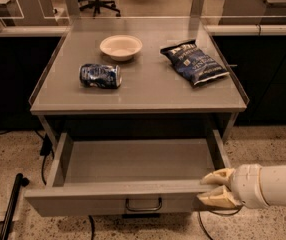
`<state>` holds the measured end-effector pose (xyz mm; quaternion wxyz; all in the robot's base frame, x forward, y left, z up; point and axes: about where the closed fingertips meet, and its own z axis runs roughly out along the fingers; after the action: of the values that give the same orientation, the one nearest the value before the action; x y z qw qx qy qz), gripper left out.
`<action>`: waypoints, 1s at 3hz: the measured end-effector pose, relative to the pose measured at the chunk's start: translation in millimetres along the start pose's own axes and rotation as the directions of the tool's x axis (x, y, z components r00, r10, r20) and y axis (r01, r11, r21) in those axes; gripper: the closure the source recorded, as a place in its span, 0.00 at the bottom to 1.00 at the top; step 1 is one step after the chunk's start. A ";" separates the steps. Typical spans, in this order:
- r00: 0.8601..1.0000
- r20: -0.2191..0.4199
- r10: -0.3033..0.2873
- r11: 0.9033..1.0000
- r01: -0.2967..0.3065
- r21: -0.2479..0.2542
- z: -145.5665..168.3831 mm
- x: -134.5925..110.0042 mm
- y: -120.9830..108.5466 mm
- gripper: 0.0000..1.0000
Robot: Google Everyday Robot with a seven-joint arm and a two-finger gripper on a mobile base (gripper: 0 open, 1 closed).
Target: Open top drawer
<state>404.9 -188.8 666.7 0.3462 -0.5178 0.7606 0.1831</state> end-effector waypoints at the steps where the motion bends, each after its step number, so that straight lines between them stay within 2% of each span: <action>1: 1.000 -0.001 0.000 1.000 0.000 0.001 -2.1 -0.3 1.1 1.00; 2: 1.000 -0.005 0.014 1.000 -0.014 0.015 -9.4 6.4 12.6 1.00; 3: 1.000 -0.005 0.014 1.000 -0.014 0.015 -11.9 4.1 13.7 1.00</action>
Offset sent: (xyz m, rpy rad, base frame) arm -0.1701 -0.0706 -0.0064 -0.0212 0.0195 -0.2255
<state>387.5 -193.6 670.9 0.3467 -0.5102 0.7665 0.1786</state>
